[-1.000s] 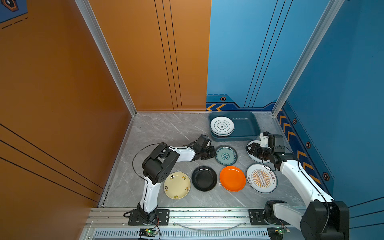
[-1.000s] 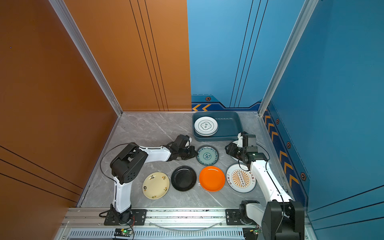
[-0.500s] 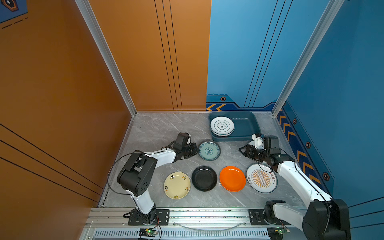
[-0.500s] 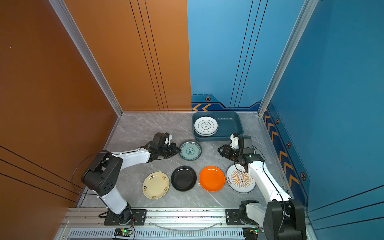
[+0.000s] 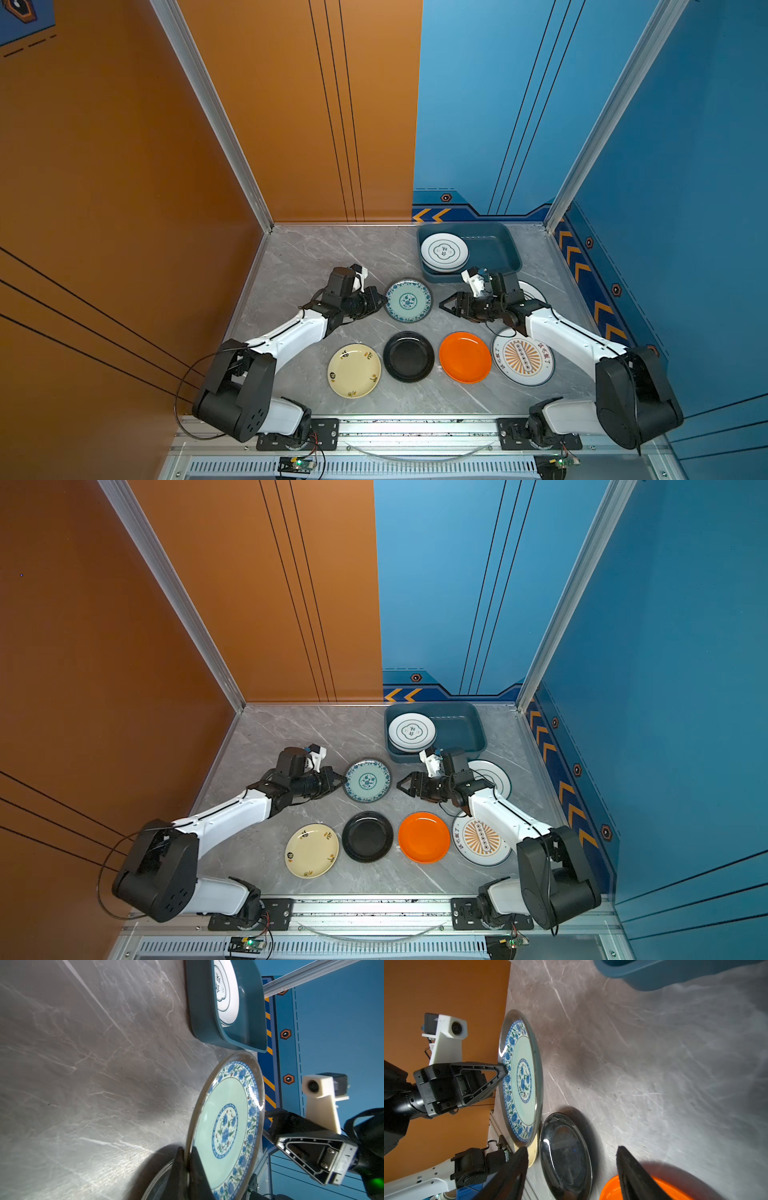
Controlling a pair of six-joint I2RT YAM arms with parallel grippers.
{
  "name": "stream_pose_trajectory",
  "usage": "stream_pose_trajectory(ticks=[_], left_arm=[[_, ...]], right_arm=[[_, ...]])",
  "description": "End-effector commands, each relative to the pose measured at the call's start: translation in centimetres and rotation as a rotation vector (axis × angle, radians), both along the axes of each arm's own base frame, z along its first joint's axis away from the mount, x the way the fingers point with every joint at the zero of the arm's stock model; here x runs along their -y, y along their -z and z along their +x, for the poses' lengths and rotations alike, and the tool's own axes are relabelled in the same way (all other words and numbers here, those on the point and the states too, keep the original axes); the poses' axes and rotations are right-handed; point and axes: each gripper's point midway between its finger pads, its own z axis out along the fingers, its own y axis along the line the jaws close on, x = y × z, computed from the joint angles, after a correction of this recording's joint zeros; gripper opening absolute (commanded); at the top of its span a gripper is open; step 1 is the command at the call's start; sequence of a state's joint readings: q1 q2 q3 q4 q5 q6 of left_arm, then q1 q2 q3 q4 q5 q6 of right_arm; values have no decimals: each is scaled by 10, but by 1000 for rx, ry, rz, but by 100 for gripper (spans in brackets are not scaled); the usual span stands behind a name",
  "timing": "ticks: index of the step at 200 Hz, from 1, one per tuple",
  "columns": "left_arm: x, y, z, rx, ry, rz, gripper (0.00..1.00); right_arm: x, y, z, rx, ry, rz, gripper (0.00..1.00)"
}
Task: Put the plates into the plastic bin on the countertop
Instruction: 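Tilt the blue-floral plate up with the left gripper while the right gripper grasps its rim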
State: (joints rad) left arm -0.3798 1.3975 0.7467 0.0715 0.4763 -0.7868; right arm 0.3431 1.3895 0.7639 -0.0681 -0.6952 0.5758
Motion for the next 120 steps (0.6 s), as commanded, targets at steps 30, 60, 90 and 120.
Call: stream_pose_trajectory(ticks=[30,60,90,120], left_arm=[[2,-7,-9,4,49,-9,0],[4,-13,-6,16,51,-25,0],[9,-19,-4,26,59,-33,0],[14,-18,-3,23,73,-28,0]], right_arm=[[-35,-31,15,62,-49,127,65],[-45,-27,19,49,-61,141,60],[-52,-22,24,29,-59,166,53],[-58,-20,28,15,-61,203,41]])
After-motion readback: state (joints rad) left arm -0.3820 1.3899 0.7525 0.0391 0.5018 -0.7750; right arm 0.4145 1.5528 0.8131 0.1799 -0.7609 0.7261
